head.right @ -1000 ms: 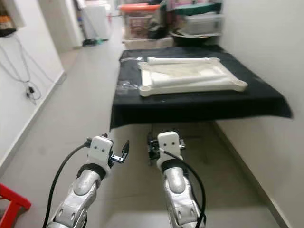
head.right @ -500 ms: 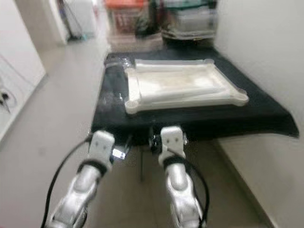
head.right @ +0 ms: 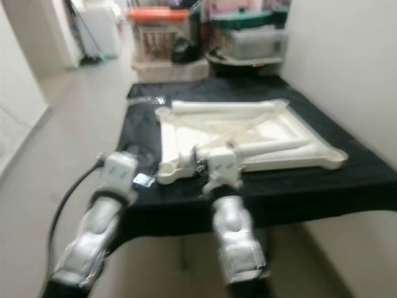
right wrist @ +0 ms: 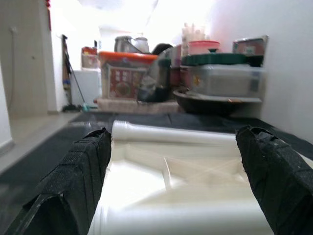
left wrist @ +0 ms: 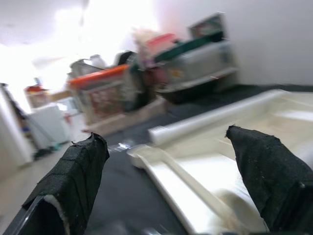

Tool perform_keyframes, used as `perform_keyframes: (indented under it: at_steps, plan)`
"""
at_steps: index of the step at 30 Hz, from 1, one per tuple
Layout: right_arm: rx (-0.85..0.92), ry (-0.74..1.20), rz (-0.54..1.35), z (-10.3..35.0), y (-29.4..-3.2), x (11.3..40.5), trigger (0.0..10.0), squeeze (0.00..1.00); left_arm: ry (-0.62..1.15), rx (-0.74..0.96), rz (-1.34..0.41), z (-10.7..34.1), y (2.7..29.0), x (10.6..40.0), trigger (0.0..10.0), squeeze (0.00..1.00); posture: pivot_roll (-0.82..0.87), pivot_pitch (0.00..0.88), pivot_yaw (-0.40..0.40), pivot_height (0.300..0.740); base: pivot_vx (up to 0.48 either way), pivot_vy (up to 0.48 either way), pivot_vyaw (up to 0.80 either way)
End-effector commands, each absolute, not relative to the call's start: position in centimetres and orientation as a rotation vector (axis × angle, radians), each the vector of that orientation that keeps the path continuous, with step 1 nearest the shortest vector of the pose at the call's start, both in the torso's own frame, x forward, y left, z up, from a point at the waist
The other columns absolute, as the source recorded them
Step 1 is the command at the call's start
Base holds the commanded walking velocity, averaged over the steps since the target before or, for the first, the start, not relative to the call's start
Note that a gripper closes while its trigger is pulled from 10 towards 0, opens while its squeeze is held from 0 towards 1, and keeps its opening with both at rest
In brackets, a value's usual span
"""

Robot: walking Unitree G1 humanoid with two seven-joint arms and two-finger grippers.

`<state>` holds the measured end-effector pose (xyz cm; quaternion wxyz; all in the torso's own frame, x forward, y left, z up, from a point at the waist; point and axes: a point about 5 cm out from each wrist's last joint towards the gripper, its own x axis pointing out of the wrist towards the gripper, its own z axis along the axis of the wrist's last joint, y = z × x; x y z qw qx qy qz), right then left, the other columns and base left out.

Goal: Building children table

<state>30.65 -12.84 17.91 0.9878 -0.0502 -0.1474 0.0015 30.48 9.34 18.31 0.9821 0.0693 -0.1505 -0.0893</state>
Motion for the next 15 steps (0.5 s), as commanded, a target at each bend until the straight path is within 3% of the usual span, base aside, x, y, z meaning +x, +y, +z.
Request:
perform_keyframes:
  at_steps: [1,15]
  plan:
    - [-0.082,-0.304,0.026,18.3,-12.1,30.7,10.0,0.00,-0.280,0.132,-0.140,18.0,10.4,30.6,10.0,0.00,0.05,0.000,-0.006,0.740,0.000,0.000,0.00]
    - [-0.099,-0.266,0.040,17.1,-11.8,30.2,10.0,0.00,-0.243,0.164,-0.094,17.3,12.3,30.7,10.0,0.00,0.05,0.000,-0.010,0.740,0.000,0.000,0.00]
